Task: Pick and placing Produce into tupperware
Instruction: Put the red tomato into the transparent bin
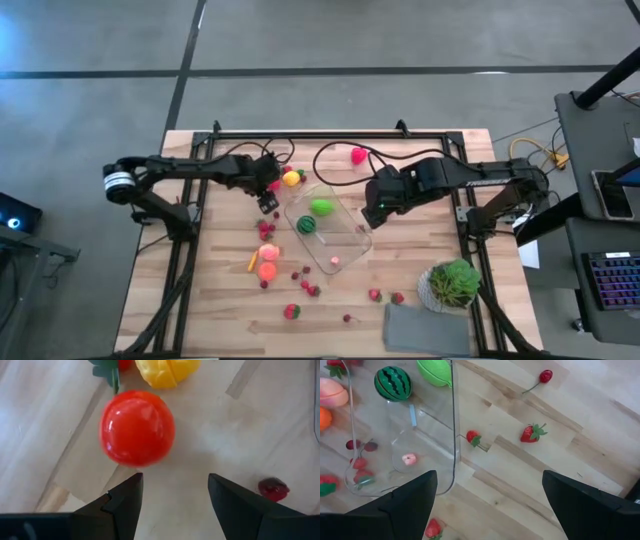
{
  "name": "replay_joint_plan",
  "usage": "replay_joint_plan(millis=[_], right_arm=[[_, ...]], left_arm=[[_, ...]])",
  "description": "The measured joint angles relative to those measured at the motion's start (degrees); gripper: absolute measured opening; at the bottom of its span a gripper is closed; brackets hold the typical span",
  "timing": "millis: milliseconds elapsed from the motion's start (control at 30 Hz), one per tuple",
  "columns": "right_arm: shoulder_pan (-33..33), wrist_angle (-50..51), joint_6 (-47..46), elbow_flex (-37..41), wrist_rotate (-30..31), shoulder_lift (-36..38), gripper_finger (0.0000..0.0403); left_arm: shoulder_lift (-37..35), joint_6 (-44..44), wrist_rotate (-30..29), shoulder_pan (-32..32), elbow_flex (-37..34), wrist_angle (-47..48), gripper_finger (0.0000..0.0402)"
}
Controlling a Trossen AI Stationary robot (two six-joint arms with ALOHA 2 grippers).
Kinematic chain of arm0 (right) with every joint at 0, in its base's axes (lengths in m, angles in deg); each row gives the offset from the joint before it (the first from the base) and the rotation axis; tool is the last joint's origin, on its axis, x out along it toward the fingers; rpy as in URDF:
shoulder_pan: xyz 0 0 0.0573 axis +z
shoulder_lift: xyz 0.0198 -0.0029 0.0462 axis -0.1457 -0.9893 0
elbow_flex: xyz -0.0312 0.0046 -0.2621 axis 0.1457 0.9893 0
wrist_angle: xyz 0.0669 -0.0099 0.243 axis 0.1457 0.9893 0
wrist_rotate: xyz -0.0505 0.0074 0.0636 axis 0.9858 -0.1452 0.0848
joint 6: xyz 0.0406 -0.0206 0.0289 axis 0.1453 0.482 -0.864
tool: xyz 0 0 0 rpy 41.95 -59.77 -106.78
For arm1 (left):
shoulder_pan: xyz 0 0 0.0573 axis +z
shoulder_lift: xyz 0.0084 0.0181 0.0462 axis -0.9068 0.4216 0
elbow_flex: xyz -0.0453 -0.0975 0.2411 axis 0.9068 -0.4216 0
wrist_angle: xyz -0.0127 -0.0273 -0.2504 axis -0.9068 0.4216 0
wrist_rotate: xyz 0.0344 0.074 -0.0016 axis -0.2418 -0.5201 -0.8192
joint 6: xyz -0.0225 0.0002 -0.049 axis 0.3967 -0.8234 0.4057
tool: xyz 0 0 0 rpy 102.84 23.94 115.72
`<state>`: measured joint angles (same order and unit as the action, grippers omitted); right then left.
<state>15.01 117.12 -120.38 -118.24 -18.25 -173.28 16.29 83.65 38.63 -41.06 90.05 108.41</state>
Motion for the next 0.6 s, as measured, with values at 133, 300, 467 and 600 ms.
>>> replay_joint_plan(millis=[133, 300, 467, 600], right_arm=[[0.0, 0.0, 0.01, 0.0, -0.02, 0.0, 0.0354], [0.0, 0.2, 0.08, 0.02, -1.09, 0.0, 0.0354], [-0.02, 0.46, 0.65, 0.02, -1.09, 0.0, 0.0354], [0.0, 0.55, 1.23, 0.04, -1.09, 0.0, 0.0354]], left_arm=[[-0.4, -0.01, -0.24, -0.02, 0.02, -0.87, 0.021], [-4.78, -0.03, -0.25, -0.22, 0.8, -0.39, 0.0227], [-10.11, -0.49, -3.81, -0.26, 1.32, -1.33, 0.0275], [-11.8, -4.48, -4.4, -0.22, 1.12, -2.66, 0.0311]])
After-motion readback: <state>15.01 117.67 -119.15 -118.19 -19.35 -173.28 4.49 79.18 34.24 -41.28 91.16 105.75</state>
